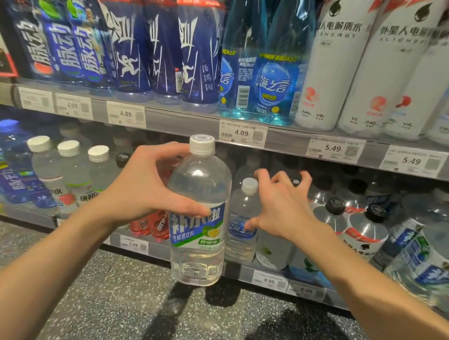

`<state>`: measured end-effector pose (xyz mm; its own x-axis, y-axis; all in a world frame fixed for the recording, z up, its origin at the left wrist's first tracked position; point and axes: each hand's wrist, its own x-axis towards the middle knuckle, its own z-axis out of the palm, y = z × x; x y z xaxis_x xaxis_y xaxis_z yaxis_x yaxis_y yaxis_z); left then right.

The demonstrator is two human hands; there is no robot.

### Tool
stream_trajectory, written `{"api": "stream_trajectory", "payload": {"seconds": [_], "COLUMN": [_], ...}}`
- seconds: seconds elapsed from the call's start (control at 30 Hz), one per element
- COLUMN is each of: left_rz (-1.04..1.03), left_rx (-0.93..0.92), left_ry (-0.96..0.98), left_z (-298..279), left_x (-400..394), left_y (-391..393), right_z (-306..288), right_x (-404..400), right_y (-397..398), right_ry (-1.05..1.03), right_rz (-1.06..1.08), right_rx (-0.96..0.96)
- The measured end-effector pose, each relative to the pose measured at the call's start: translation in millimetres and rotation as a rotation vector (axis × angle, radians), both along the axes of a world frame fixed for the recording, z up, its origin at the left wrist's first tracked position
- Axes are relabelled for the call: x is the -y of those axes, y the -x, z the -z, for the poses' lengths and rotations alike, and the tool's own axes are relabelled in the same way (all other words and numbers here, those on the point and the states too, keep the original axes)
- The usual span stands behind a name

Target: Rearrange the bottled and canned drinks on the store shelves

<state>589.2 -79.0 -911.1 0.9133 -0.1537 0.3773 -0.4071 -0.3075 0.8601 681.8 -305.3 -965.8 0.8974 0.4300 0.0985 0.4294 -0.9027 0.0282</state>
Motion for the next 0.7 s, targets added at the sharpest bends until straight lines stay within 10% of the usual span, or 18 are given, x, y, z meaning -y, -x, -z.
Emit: {"api": "stream_trajectory", "payload": {"seconds": [0.23, 0.33, 0.47, 0.7], "left_rz": [-0.01, -0.039, -0.041, 0.001], "left_rx": [0.007, 0.025, 0.043, 0.114], "left_ry": [-0.009, -0.007, 0.018, 0.034], "left_z": [-5.8, -6.0, -9.4, -24.9], "left_x": [12.1, 19.9, 36.6, 81.8], "left_y": [-0.5, -2.2, -5.9, -9.6], "right_z": [-12.7, -25.2, -57.4, -85.5], "right_x": [8.9, 24.3, 46.7, 63.9], "right_y": [1.9, 8.1, 28.8, 55.0], "right_ry": [-0.011, -0.424, -1.06, -0.96], "right_rz": [-0.046, -0.194, -0.355, -0.357], "right_rx": [-0.011, 0.05, -0.354, -0.427]}}
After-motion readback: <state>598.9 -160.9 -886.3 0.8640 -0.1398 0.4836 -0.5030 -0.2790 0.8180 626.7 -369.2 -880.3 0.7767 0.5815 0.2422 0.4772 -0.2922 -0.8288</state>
